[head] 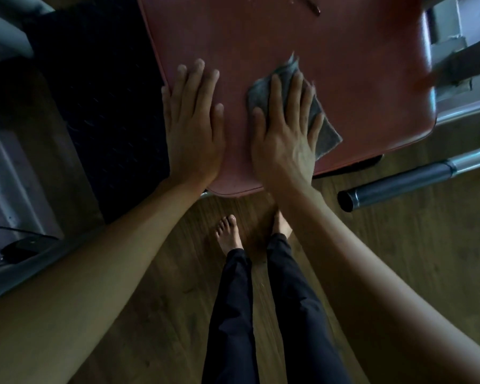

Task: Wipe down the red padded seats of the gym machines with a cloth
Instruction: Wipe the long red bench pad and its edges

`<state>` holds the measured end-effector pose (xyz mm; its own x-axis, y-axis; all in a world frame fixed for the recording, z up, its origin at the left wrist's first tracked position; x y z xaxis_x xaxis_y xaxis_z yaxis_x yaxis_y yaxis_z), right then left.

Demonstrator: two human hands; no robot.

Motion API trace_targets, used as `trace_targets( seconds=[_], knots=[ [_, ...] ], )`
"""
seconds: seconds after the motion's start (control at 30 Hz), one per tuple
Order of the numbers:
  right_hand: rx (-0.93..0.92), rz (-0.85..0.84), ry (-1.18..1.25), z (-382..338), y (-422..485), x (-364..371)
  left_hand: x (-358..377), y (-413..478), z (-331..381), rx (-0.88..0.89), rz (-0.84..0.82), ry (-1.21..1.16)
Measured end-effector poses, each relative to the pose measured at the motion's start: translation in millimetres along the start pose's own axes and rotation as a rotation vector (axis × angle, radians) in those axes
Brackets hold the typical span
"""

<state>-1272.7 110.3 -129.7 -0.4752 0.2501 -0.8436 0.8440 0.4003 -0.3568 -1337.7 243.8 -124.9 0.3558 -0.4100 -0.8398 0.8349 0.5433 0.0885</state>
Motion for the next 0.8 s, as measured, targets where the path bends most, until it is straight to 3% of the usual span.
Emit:
trace_targets(
  seconds=[0.17,0.37,0.53,0.67,0.8],
  knots=[
    [-0.084,-0.087,-0.065,13,-44,7,-4,19,2,0.002,0.051,0.035],
    [0.129,0.034,0.008,21,40,-18,5,53,7,-0.048,0.024,0.114],
    [-0.125,-0.060,-0.109,21,16,-11,9,53,7,-0.091,0.041,0.182],
    [0.059,-0.037,-0.025,51,53,-34,8,53,11,-0.151,0.037,0.189],
    [-0.300,-0.121,-0.199,46,37,-38,9,55,18,-0.251,0.054,0.202]
  ],
)
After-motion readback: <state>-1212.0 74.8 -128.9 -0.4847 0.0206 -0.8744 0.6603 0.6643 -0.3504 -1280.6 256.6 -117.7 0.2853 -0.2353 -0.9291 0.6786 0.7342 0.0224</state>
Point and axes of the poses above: each hand's wrist, its own y-axis towards the middle knuckle, its own x-axis out of the palm, z = x × y, the point moved 9 cm from there along y, towards the middle knuckle, and after that the axes turned 1 degree about -z, right-handed, at the moved point
